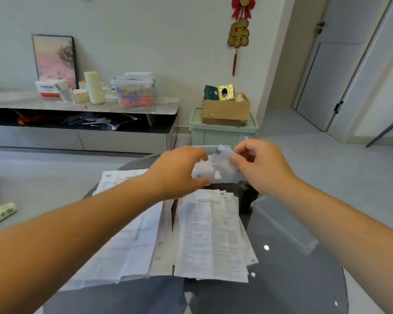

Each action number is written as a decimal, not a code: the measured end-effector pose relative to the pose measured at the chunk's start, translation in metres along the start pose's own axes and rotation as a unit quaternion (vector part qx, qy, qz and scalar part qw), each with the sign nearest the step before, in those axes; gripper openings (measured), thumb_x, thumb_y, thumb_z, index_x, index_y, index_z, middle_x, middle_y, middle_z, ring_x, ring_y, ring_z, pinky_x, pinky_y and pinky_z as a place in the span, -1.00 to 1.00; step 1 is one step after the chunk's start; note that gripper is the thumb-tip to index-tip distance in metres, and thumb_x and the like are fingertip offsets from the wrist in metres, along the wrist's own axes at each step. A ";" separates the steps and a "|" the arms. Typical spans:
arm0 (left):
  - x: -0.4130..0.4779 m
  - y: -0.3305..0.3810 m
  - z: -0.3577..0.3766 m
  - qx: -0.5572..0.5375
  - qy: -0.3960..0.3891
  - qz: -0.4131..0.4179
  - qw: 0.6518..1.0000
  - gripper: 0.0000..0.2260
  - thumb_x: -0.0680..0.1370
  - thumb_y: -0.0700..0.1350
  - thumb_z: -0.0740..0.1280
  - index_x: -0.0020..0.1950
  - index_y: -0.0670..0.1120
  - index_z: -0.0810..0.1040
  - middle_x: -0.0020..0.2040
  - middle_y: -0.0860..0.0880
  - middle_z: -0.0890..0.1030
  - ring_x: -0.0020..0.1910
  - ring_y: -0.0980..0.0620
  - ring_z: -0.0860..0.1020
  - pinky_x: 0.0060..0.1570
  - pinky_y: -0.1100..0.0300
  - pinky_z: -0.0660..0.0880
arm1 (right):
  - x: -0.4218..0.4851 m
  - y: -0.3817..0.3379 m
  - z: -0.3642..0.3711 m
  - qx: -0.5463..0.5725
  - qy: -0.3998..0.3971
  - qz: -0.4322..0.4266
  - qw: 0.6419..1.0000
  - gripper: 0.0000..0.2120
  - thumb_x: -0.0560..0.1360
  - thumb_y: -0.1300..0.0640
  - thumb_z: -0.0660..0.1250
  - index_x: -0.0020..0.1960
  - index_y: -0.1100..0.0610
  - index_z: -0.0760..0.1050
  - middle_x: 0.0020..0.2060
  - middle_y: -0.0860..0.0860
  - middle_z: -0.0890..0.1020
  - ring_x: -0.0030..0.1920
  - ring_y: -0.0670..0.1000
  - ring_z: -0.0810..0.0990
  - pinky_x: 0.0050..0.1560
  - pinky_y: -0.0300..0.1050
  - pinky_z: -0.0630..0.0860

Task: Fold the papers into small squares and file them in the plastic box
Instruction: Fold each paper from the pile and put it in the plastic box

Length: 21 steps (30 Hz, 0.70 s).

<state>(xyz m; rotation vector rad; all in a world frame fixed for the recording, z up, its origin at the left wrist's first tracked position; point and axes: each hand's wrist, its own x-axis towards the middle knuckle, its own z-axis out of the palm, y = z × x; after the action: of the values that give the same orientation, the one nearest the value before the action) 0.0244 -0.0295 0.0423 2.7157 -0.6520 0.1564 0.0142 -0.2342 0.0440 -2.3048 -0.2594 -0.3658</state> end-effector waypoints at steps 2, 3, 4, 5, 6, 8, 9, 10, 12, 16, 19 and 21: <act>0.040 -0.020 -0.002 0.122 -0.044 0.012 0.992 -0.39 0.52 0.25 0.38 0.50 0.05 0.34 0.37 0.01 0.47 0.32 -0.02 0.45 0.40 -0.04 0.33 | 0.044 0.011 0.005 -0.013 0.014 0.002 1.000 -0.90 0.58 0.11 0.36 -0.12 0.00 0.57 -0.22 -0.05 0.63 -0.16 0.02 0.60 -0.11 -0.03 0.57; 0.057 -0.028 0.000 0.164 -0.076 0.016 0.983 -0.35 0.51 0.30 0.34 0.52 0.05 0.30 0.40 0.00 0.45 0.38 -0.04 0.42 0.48 -0.09 0.22 | 0.064 0.017 0.009 -0.021 0.007 0.002 1.000 -0.90 0.59 0.10 0.36 -0.11 0.00 0.57 -0.21 -0.04 0.63 -0.15 0.04 0.61 -0.06 0.03 0.60; 0.073 -0.035 0.003 0.194 -0.110 0.021 0.975 -0.32 0.51 0.34 0.31 0.53 0.06 0.29 0.42 0.00 0.45 0.41 -0.05 0.40 0.53 -0.16 0.11 | 0.082 0.024 0.015 -0.030 -0.004 0.003 1.000 -0.91 0.58 0.10 0.36 -0.10 0.00 0.57 -0.20 -0.04 0.62 -0.13 0.05 0.62 -0.02 0.08 0.62; 0.086 -0.041 0.008 0.214 -0.145 0.025 0.966 -0.33 0.52 0.37 0.28 0.53 0.06 0.30 0.41 0.01 0.47 0.42 -0.06 0.39 0.55 -0.21 0.00 | 0.097 0.030 0.021 -0.040 -0.019 0.004 0.999 -0.92 0.58 0.10 0.37 -0.10 0.00 0.57 -0.19 -0.04 0.62 -0.12 0.06 0.62 0.00 0.12 0.63; 0.095 -0.044 0.013 0.229 -0.175 0.029 0.957 -0.34 0.53 0.38 0.25 0.51 0.05 0.32 0.37 0.01 0.50 0.41 -0.06 0.41 0.55 -0.25 -0.08 | 0.108 0.035 0.028 -0.051 -0.034 0.004 0.998 -0.92 0.58 0.10 0.37 -0.10 0.00 0.57 -0.19 -0.04 0.61 -0.13 0.05 0.62 0.00 0.14 0.63; 0.108 -0.048 0.021 0.267 -0.214 0.037 0.939 -0.38 0.54 0.40 0.18 0.44 0.02 0.40 0.23 0.03 0.57 0.34 -0.07 0.47 0.54 -0.29 -0.15 | 0.122 0.045 0.042 -0.064 -0.058 0.007 0.996 -0.92 0.58 0.11 0.37 -0.09 0.01 0.57 -0.18 -0.04 0.61 -0.14 0.03 0.63 -0.03 0.14 0.64; 0.113 -0.048 0.024 0.285 -0.226 0.043 0.930 -0.39 0.55 0.41 0.15 0.40 0.01 0.43 0.12 0.05 0.58 0.30 -0.07 0.50 0.53 -0.30 -0.15 | 0.127 0.049 0.048 -0.065 -0.065 0.009 0.996 -0.92 0.58 0.11 0.36 -0.09 0.02 0.57 -0.18 -0.03 0.61 -0.17 0.03 0.64 -0.06 0.13 0.65; 0.117 -0.047 0.027 0.294 -0.233 0.048 0.926 -0.41 0.56 0.40 0.14 0.37 -0.01 0.44 0.02 0.08 0.54 0.27 -0.06 0.51 0.53 -0.30 -0.16 | 0.129 0.052 0.052 -0.063 -0.071 0.012 0.995 -0.92 0.58 0.12 0.36 -0.09 0.03 0.57 -0.18 -0.02 0.61 -0.20 0.04 0.65 -0.11 0.11 0.66; 0.121 -0.046 0.033 0.285 -0.239 0.048 0.927 -0.44 0.58 0.37 0.13 0.34 -0.03 0.43 -0.06 0.08 0.46 0.26 -0.06 0.51 0.54 -0.29 -0.15 | 0.131 0.056 0.058 -0.052 -0.070 0.018 0.996 -0.92 0.60 0.12 0.35 -0.08 0.04 0.56 -0.17 0.01 0.61 -0.25 0.03 0.66 -0.18 0.06 0.68; 0.125 -0.048 0.041 0.235 -0.259 -0.001 0.937 -0.45 0.59 0.35 0.13 0.39 -0.02 0.36 0.06 0.02 0.50 0.33 -0.11 0.47 0.54 -0.27 -0.09 | 0.132 0.060 0.061 -0.021 -0.060 0.022 0.998 -0.90 0.59 0.15 0.35 -0.10 0.05 0.55 -0.15 0.05 0.62 -0.24 0.04 0.67 -0.22 0.04 0.69; 0.128 -0.044 0.043 0.245 -0.281 -0.030 0.927 -0.43 0.59 0.35 0.15 0.43 -0.02 0.32 0.14 -0.03 0.52 0.23 -0.13 0.46 0.50 -0.26 0.08 | 0.133 0.062 0.061 -0.021 -0.072 0.027 0.997 -0.91 0.59 0.16 0.34 -0.09 0.06 0.55 -0.12 0.08 0.62 -0.22 0.06 0.67 -0.24 -0.01 0.69; 0.128 -0.043 0.044 0.245 -0.275 -0.023 0.929 -0.46 0.59 0.32 0.18 0.41 -0.02 0.32 0.02 0.00 0.45 0.07 -0.09 0.42 0.43 -0.21 0.21 | 0.134 0.062 0.061 -0.032 -0.080 0.025 0.996 -0.93 0.60 0.15 0.34 -0.07 0.07 0.55 -0.12 0.07 0.62 -0.22 0.06 0.66 -0.28 -0.09 0.67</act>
<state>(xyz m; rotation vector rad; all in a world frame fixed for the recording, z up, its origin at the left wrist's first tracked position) 0.1593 -0.0629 0.0112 3.2818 -0.7756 -0.5496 0.1690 -0.2218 0.0075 -2.4013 -0.2724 -0.1675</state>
